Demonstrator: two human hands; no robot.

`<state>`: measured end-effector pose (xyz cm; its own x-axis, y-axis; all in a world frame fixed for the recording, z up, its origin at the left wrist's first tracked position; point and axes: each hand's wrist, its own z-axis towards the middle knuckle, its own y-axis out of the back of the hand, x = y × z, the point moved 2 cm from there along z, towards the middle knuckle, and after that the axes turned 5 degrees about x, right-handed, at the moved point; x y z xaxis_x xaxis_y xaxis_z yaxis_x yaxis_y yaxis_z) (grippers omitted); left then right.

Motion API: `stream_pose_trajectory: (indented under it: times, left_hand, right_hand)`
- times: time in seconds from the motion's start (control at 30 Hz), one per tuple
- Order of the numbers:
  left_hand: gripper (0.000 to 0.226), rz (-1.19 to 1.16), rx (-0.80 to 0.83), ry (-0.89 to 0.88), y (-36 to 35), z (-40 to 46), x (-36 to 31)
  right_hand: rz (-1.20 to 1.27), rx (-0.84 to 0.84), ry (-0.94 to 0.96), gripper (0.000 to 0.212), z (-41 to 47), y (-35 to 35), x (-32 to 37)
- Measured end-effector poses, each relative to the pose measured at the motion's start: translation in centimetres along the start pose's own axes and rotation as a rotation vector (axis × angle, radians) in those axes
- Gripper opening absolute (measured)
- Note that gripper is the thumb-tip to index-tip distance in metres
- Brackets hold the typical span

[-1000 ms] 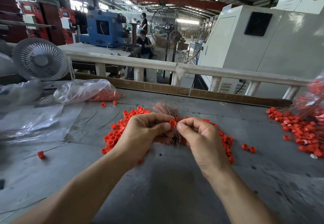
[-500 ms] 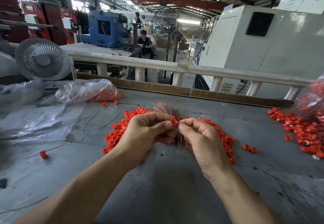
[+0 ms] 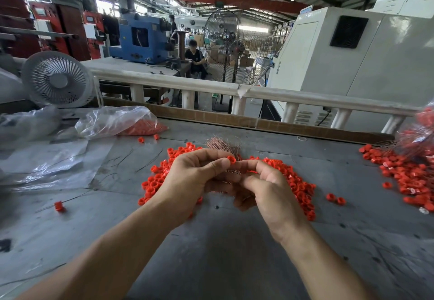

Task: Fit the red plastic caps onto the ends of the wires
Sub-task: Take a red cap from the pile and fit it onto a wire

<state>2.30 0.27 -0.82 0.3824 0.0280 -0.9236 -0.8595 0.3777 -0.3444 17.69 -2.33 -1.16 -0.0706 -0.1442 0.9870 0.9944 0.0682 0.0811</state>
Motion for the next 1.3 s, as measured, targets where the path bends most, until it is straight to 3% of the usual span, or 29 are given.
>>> stream_pose_trajectory:
  times: [0.27, 0.47, 0.57, 0.73, 0.93, 1.13, 1.3]
  left_hand:
    - [0.033, -0.023, 0.006, 0.033, 0.3, 0.2, 0.2]
    - [0.03, -0.004, -0.026, 0.02, 0.6, 0.2, 0.3]
    - [0.029, -0.007, -0.036, 0.024, 0.6, 0.2, 0.2]
    - [0.015, -0.007, -0.058, 0.03, 0.7, 0.2, 0.3]
    - [0.016, -0.004, -0.059, 0.032, 0.9, 0.2, 0.3]
    - [0.024, 0.013, -0.049, 0.034, 0.8, 0.3, 0.5]
    - [0.02, 0.021, -0.046, 0.038, 0.9, 0.4, 0.7]
  right_hand:
    - [-0.019, 0.013, 0.009, 0.027, 0.2, 0.1, -0.3]
    - [-0.47, -0.445, 0.059, 0.011, 0.7, 3.4, -0.3]
    - [-0.628, -0.568, 0.031, 0.012, 0.7, 5.2, 0.0]
    - [-0.809, -0.493, -0.084, 0.014, 0.7, 5.9, -0.5]
    - [-0.943, -0.401, -0.139, 0.018, 0.8, 5.2, -0.9]
    - [-1.126, -0.405, -0.159, 0.015, 1.1, 4.5, -1.3]
    - [-1.136, -0.413, -0.172, 0.011, 1.2, 4.2, -1.2]
